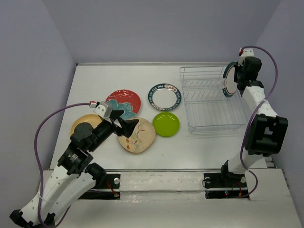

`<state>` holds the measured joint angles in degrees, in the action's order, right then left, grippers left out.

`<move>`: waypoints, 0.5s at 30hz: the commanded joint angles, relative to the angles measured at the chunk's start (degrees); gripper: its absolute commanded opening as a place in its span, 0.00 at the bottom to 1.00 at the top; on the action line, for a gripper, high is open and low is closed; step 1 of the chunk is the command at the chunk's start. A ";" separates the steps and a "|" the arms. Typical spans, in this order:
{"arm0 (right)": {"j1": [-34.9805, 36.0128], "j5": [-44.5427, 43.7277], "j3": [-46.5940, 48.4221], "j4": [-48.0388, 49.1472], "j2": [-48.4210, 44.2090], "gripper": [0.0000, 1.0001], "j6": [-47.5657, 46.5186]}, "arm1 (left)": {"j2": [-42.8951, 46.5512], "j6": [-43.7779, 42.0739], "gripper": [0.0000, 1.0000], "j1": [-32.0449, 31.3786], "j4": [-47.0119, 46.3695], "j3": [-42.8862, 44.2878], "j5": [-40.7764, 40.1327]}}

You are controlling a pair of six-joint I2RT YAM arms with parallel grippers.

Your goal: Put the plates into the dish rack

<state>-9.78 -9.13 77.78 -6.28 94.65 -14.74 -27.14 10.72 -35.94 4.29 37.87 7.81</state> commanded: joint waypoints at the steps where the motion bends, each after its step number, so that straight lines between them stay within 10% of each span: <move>1: -0.33 1.48 -0.52 3.03 0.09 0.29 1.90 | -0.28 -0.26 0.99 -0.27 -0.96 0.54 -4.03; 8: 0.20 3.05 1.14 3.30 0.53 0.59 8.48 | -3.18 0.27 0.99 -0.09 0.19 0.80 -9.83; 15: 0.82 0.42 3.79 2.25 -3.15 0.66 19.03 | -8.63 1.76 0.99 3.07 0.71 1.16 -10.36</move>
<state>-9.37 -7.35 77.97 -5.82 95.15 -4.36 -33.30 11.46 -34.74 5.85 37.87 -0.75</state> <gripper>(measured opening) 0.654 0.990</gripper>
